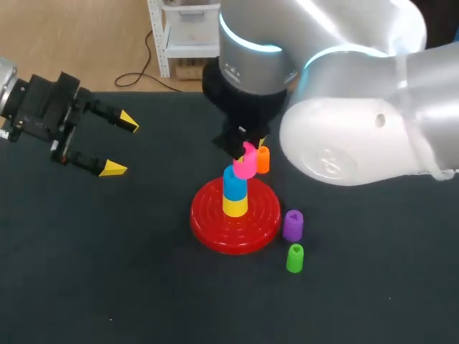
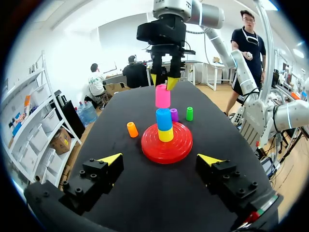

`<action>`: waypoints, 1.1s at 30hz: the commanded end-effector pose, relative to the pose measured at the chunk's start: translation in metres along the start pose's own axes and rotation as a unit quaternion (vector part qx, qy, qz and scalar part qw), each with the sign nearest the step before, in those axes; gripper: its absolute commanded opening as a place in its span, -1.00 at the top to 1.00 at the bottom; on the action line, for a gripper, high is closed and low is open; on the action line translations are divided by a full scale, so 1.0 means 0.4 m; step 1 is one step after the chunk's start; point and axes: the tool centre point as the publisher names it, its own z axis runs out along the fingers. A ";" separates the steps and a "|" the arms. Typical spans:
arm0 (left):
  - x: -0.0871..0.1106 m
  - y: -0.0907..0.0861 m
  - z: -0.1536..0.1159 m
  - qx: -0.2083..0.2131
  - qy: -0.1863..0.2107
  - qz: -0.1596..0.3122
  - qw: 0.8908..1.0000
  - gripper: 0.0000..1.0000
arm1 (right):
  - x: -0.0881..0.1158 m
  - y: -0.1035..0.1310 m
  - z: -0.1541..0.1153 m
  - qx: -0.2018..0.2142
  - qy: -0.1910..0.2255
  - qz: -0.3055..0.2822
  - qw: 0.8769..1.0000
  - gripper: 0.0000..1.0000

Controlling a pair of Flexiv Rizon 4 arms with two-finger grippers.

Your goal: Pick up and stack the cylinders on the red base in this order: pink,purple,orange,green

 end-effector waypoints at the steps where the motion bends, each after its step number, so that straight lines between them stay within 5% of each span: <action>1: 0.003 0.000 0.000 0.000 -0.001 0.002 1.000 -1.00 | -0.017 0.012 0.015 0.002 0.005 0.000 1.000 1.00; 33: 0.003 0.000 0.000 0.000 -0.001 0.002 1.000 -1.00 | -0.027 0.018 0.066 0.002 0.019 0.003 1.000 1.00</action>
